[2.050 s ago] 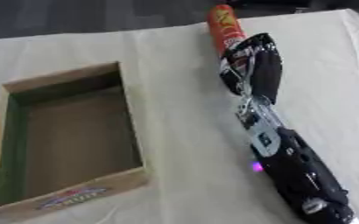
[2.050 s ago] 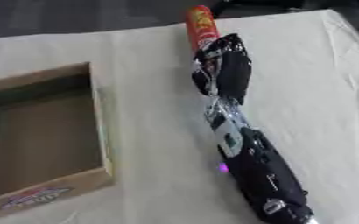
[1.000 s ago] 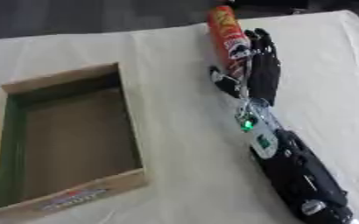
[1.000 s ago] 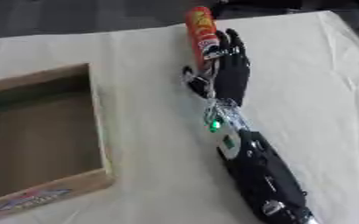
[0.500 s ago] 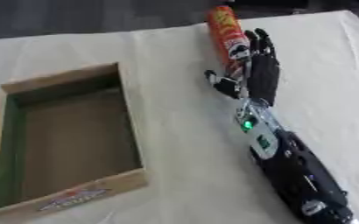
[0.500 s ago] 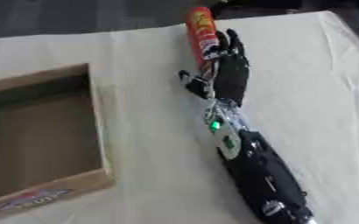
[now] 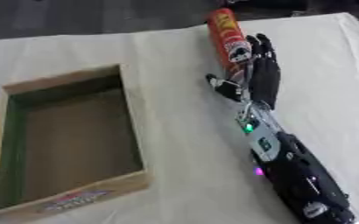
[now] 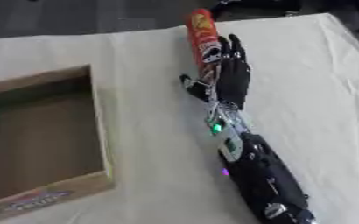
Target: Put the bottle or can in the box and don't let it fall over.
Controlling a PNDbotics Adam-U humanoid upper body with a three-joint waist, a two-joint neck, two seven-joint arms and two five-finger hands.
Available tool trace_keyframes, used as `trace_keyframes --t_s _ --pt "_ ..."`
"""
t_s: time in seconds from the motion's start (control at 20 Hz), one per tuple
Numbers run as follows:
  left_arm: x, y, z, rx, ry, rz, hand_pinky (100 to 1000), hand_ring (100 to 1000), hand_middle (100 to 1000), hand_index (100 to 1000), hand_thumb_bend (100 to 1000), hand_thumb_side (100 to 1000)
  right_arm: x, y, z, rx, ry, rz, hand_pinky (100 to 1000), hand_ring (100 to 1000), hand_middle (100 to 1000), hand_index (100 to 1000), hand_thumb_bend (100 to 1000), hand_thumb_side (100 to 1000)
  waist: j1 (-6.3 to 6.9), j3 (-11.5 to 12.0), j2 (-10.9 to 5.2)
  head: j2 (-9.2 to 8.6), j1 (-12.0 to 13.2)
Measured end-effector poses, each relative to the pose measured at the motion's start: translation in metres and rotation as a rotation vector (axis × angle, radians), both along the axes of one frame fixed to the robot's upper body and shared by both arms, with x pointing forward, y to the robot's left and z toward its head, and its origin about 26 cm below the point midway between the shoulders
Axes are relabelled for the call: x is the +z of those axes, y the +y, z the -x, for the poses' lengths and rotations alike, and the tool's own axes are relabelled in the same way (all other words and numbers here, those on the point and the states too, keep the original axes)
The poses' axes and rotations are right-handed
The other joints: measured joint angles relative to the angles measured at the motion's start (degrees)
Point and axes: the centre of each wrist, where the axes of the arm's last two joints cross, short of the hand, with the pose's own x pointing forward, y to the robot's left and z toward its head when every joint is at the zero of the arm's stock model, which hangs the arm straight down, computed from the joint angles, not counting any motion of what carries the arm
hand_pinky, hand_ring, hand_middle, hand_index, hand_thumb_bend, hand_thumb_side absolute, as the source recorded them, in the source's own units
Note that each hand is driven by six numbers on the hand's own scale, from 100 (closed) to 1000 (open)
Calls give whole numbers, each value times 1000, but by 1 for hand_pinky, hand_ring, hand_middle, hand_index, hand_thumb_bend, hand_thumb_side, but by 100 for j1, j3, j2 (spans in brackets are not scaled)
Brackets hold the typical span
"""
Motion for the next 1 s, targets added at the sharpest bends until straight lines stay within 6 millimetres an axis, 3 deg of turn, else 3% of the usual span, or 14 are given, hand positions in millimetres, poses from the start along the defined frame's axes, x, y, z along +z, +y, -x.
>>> trace_keyframes --t_s 0.25,0.5,1.0 --pt "0 0 0 0 0 0 895 842 794 640 1000 302 -1 -2 0 10 -5 -27 570 838 884 855 822 223 0 0 -5 -18 1" --pt "0 0 0 0 0 0 895 843 794 640 1000 301 -1 -3 0 12 -7 -44 501 818 884 851 810 204 0 -6 -5 -18 1" --pt "0 0 0 0 0 0 895 843 795 640 1000 301 -2 -4 0 15 -8 -56 502 820 881 846 780 182 0 -9 -5 -19 1"
